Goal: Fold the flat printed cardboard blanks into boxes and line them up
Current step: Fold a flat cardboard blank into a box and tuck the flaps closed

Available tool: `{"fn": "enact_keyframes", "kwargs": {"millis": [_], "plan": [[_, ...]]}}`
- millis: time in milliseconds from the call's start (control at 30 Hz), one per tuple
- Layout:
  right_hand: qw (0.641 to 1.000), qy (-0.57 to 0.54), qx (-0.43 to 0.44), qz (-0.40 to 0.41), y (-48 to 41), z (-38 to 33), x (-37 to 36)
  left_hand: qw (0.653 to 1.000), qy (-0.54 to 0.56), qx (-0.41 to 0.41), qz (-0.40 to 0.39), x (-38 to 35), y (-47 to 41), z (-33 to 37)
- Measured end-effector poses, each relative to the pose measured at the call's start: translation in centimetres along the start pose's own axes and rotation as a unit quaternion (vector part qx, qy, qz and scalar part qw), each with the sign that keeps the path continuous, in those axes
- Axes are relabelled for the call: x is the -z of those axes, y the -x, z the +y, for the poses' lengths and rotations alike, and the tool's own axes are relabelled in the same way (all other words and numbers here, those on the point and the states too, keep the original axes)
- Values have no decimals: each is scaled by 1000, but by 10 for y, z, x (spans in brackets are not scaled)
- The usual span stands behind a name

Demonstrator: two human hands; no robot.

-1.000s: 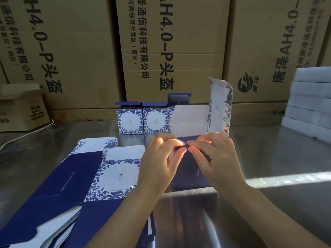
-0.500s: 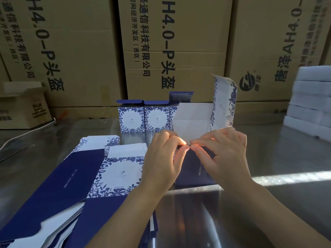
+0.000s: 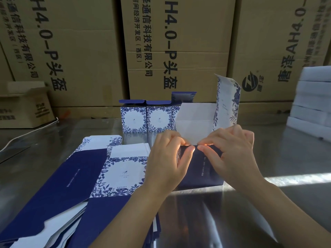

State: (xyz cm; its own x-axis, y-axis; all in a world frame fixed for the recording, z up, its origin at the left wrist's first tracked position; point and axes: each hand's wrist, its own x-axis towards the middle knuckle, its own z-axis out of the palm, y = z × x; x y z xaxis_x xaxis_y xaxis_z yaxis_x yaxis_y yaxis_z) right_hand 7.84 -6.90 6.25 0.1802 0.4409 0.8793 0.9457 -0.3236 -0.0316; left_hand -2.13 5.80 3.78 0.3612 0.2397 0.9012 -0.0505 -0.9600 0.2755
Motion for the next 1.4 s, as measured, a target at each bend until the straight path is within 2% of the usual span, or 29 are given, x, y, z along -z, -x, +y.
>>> {"fn": "enact_keyframes", "kwargs": {"millis": [200,333,533,1100,1267,1400], "plan": [[999,-28,24,21,-1,7,5,999,-22,-26,-9,0,-1,-1],[999,-1,40,21,-2,14,10,999,-34,-25,-5,-1,-1,-3],[998,52,42,13,-3,20,9,999,-51,11,4,-3,1,-7],[998,64,25,1,-2,22,6,999,-35,28,12,-3,0,-10],[998,67,11,-12,-3,27,11,997,-30,68,1,-4,-1,-12],[997,65,6,-33,-4,27,10,996,-24,82,31,-1,-1,-11]]}}
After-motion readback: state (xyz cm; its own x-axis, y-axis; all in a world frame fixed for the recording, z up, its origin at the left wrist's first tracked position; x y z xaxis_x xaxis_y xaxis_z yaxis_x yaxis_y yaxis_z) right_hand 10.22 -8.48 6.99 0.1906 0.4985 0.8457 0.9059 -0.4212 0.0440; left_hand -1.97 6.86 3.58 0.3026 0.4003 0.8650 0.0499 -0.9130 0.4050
